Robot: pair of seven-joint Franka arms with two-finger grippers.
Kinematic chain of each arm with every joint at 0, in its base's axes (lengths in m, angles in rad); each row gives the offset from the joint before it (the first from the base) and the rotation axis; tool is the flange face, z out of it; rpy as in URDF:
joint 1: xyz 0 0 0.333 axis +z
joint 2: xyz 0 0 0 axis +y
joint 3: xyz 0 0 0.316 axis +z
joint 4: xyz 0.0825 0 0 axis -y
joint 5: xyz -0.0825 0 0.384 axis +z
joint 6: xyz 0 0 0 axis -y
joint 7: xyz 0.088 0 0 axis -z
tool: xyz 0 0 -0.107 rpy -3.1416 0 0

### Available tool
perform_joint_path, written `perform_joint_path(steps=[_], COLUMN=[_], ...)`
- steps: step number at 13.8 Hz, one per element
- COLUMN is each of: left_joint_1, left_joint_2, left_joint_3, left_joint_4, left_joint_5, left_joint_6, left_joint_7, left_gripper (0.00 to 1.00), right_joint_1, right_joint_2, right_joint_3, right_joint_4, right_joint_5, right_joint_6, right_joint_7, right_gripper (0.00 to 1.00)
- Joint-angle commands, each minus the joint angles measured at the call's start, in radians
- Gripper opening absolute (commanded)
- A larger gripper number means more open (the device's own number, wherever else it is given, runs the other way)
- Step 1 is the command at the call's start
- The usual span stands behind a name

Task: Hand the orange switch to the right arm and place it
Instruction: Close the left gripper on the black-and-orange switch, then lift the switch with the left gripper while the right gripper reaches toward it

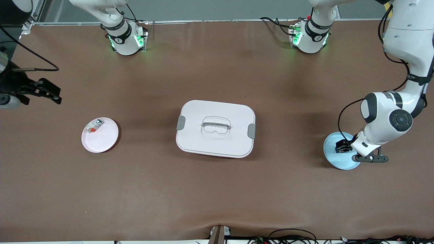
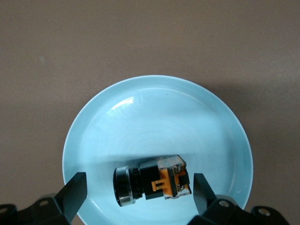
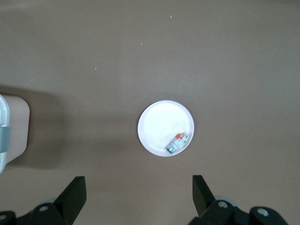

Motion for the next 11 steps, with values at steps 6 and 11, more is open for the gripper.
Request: perform_joint_path(steps=[6, 11], left_joint_1=[-0.004, 0.0], left_joint_2=[0.025, 0.051], left_joint_3=[-0.003, -0.003], left_joint_4=[0.011, 0.016], left_joint_5=[0.016, 0.005], left_joint_6=[0.013, 0.042], left_joint_7=[-0.023, -0.023], left_gripper=[1.0, 1.0], right_joint_1=[0.164, 0.232], right_joint_2=[-0.006, 0.016], right_joint_3=[-0.002, -0.002], right_joint_4=[0.015, 0.003], right_joint_5=[0.052, 0.152], right_joint_6=[-0.029, 0.061], right_joint_7=[0.172, 0.287], right_gripper=[1.0, 1.0])
